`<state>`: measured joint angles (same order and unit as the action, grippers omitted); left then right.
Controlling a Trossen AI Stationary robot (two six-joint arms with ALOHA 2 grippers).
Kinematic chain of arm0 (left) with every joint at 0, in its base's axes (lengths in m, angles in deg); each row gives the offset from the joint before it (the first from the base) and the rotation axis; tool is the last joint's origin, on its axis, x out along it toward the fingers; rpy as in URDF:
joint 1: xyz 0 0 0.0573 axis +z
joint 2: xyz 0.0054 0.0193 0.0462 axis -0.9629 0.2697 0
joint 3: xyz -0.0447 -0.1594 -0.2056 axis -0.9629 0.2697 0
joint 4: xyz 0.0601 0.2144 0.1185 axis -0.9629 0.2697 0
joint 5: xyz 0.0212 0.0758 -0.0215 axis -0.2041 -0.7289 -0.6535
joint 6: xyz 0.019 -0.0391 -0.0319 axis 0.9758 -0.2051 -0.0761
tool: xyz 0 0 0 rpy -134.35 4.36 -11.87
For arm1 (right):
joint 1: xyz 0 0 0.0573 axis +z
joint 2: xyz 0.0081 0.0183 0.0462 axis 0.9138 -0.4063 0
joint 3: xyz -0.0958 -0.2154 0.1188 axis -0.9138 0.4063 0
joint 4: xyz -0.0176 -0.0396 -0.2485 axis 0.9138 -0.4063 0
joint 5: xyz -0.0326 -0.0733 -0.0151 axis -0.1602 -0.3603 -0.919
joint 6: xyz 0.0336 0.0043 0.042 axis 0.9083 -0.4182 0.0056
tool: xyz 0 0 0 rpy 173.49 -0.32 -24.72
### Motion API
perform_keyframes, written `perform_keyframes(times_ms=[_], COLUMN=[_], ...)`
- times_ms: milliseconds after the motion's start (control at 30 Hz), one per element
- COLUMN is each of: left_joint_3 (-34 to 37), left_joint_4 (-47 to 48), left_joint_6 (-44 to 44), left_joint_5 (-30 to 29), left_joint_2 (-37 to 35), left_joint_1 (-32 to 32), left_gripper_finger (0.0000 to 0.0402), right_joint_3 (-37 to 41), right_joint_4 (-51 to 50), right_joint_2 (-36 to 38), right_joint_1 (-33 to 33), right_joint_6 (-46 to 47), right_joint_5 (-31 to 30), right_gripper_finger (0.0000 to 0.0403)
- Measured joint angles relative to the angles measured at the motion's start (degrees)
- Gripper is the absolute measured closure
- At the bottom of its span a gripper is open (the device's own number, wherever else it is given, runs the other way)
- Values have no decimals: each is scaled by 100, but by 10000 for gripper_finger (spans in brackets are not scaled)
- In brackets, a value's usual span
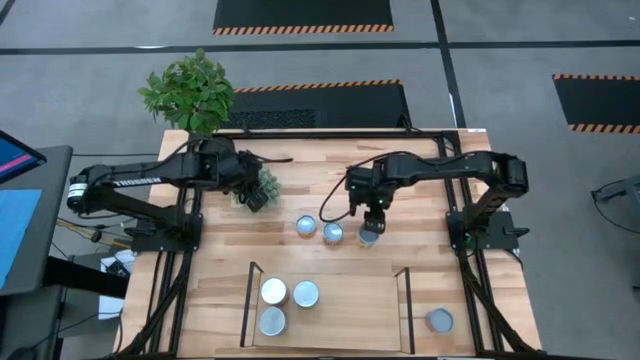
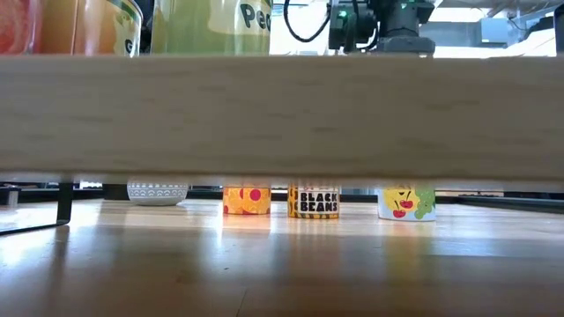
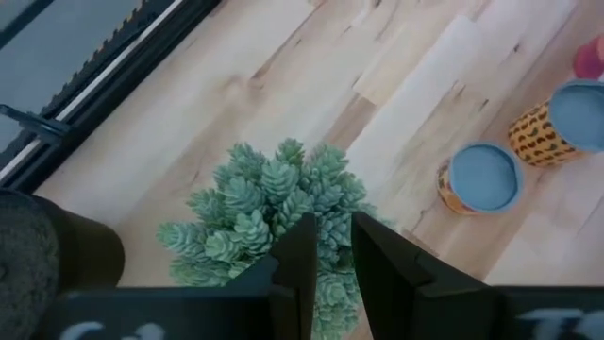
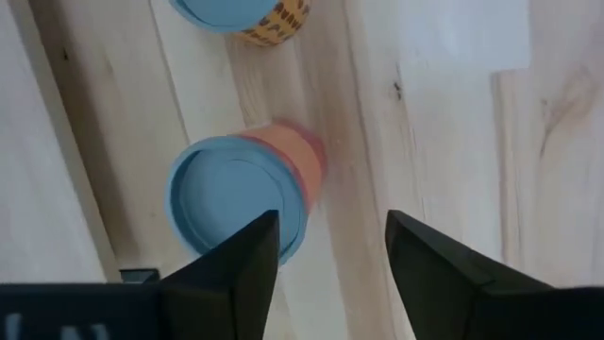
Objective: Pick and place cans onto a shelf
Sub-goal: Put the canned mixed fruit on the shelf
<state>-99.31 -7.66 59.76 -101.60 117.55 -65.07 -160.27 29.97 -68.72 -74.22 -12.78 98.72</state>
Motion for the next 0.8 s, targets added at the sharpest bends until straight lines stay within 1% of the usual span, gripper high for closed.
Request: perform_keyframes(times_ms=[233,367,433,500,567,600,633,667,800], left_joint_3=[-1,-3,-3,-3,-3,-3,-3,-3,-3], left_joint_4=[-2,-2,-3,-27,-26,-31,-28,-31,-37], left_joint_6=[-20,-24,-21,-15,-16,-21,-24,-24,-28], left_joint_5=[3,2,4,2,2,1,-4,-34,-225], left_joint_2=[2,2,4,4,4,4,4,4,7], left_joint_1=[8,8,8,8,8,8,8,8,8], left_gripper_finger=[343,343,343,343,343,343,343,343,343], right_joint_3=[2,-21,-21,-19,-19,-19,-29,-56,-248], right_joint_4=[24,60,26,49,43,37,26,16,-44], right_joint_2=[-487,-597,-594,-595,-593,-593,-593,-593,-541], right_joint_1=[110,108,130,174,214,224,239,274,389], right_joint_6=[-117,68,227,262,331,335,324,279,269], right_joint_5=[105,131,170,175,185,231,260,260,259], right_gripper_finger=[189,204,227,264,318,352,375,385,395])
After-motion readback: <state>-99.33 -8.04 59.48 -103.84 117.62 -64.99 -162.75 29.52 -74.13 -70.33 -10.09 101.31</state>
